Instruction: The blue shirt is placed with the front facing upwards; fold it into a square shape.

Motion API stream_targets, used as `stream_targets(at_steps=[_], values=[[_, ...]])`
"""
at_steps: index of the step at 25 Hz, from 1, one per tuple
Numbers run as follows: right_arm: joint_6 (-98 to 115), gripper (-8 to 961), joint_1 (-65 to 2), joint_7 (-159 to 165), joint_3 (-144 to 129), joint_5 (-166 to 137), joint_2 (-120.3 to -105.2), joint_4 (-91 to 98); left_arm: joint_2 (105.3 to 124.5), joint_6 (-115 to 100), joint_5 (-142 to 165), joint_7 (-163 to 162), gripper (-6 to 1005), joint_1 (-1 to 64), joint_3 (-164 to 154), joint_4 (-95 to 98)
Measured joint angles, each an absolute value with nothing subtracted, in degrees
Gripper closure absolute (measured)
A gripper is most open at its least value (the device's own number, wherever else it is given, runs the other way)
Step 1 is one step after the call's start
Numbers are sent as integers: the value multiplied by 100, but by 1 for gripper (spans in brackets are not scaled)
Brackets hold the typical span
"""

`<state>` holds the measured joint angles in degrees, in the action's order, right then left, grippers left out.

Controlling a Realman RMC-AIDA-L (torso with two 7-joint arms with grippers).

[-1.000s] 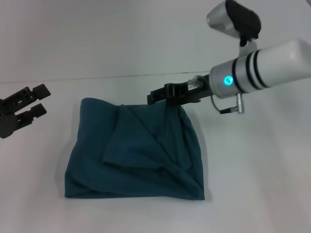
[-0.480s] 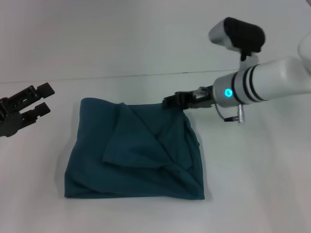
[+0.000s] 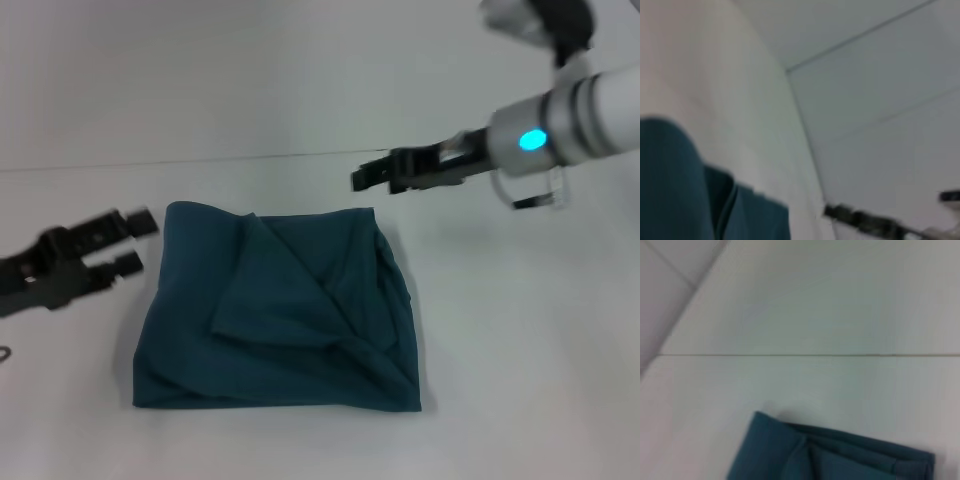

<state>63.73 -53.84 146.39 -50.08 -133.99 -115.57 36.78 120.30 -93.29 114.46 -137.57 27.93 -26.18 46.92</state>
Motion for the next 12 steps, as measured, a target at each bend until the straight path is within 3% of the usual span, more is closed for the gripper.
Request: stream_targets(at_steps=[7,9,12], values=[[7449,279,-5038,15149,-4953,-13392,-10979,4438,12066,-9372,11706,-14449,219,2902,-3147,4638],[7496,279,-4995,15160,-4936,-13450,-10884,4444,12082,-9266,11733,-14585,222,2937,-3334,4550],[7524,279,-4972,15162,-4876,-13761,-10856,4448,12085,-8977,11789,-14755,227,3027,-3547,4328]])
